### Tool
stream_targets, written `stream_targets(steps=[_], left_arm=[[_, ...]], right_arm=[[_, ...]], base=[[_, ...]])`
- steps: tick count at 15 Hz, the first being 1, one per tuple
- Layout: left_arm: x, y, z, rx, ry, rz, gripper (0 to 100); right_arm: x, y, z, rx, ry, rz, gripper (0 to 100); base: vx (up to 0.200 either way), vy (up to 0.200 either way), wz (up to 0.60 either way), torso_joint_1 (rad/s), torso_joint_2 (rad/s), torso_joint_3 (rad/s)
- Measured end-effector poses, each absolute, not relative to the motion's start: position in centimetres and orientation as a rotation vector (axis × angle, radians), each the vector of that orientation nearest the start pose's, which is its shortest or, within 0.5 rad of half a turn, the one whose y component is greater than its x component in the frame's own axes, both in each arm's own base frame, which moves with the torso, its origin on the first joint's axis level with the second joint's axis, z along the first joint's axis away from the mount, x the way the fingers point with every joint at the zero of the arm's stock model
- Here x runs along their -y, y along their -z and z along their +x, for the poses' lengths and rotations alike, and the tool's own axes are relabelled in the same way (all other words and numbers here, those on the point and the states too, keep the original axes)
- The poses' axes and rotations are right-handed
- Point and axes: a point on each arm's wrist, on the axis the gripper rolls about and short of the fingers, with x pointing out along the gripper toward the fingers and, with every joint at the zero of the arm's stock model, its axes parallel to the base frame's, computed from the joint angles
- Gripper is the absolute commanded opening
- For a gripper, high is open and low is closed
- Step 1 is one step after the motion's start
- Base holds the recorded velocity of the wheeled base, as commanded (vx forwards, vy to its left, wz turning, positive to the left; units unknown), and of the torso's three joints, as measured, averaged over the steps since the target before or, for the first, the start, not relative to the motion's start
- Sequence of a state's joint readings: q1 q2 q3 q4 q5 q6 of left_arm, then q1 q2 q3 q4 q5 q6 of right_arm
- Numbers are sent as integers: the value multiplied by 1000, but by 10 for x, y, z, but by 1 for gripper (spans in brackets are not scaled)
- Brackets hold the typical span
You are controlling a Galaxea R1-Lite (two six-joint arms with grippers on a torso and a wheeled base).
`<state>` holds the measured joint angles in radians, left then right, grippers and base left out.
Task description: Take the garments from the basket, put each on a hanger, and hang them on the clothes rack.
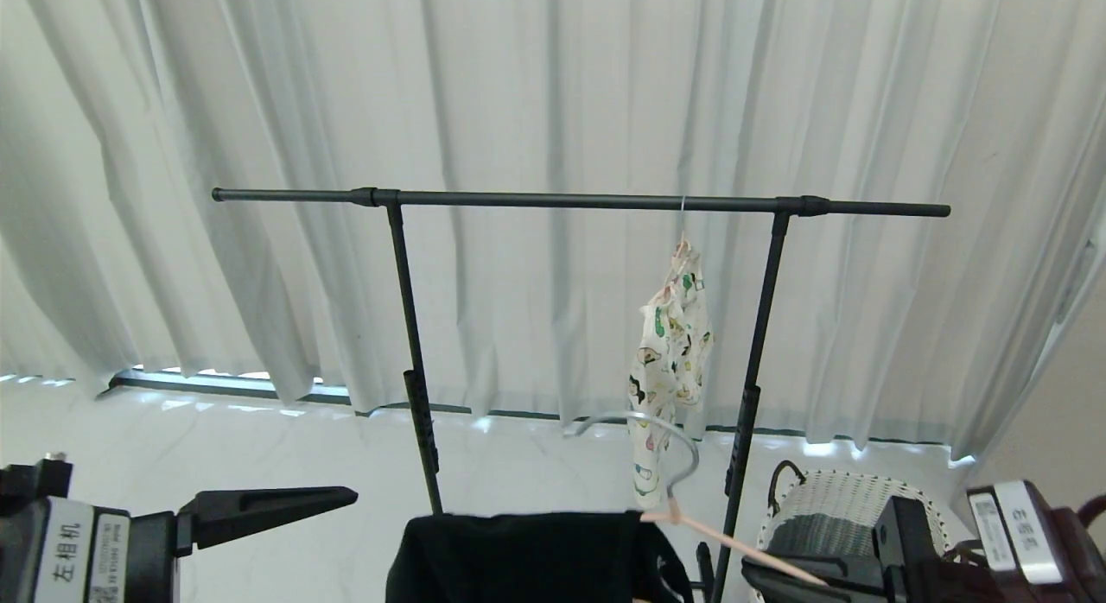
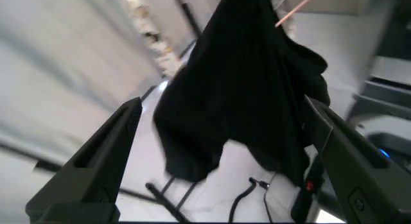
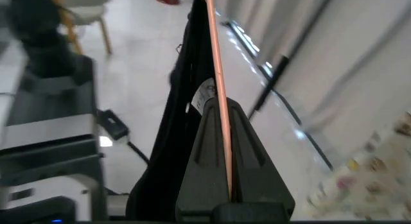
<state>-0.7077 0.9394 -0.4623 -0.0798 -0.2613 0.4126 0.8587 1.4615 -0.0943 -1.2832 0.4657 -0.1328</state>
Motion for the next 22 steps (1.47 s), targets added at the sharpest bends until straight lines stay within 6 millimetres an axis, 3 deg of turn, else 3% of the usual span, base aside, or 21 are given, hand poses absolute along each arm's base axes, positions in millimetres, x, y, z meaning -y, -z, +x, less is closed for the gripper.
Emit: stream_targets(steps=[3,8,12,13,20,21,22], left_arm=[[84,-188,87,-232,1090,476,100],[121,-185,95,-255,1260,495,100],[138,-176,105,-293,1284,500,100],[141,-173,108,-307,1281,500,0],[147,-164,113,-356,1284,514,0],[146,-163,113,-358,1282,514,0],[146,-163,114,-363,1276,513,0]], right_arm=[[-144,-131,91,22,-1418,-133,0],[-146,-132,88,29,-1437,-131,0],[-146,-134,85,52,-1448,-127,0],[-145,-135,84,58,-1451,-127,0],[-144,-138,83,86,-1450,-135,0],[-143,-138,83,94,-1449,-144,100],[-143,-138,83,110,-1449,-151,100]], base=[[0,0,0,0,0,0],[0,0,0,0,0,0],[0,0,0,0,0,0],[0,0,0,0,0,0],[0,0,0,0,0,0],[0,0,0,0,0,0],[0,0,0,0,0,0]])
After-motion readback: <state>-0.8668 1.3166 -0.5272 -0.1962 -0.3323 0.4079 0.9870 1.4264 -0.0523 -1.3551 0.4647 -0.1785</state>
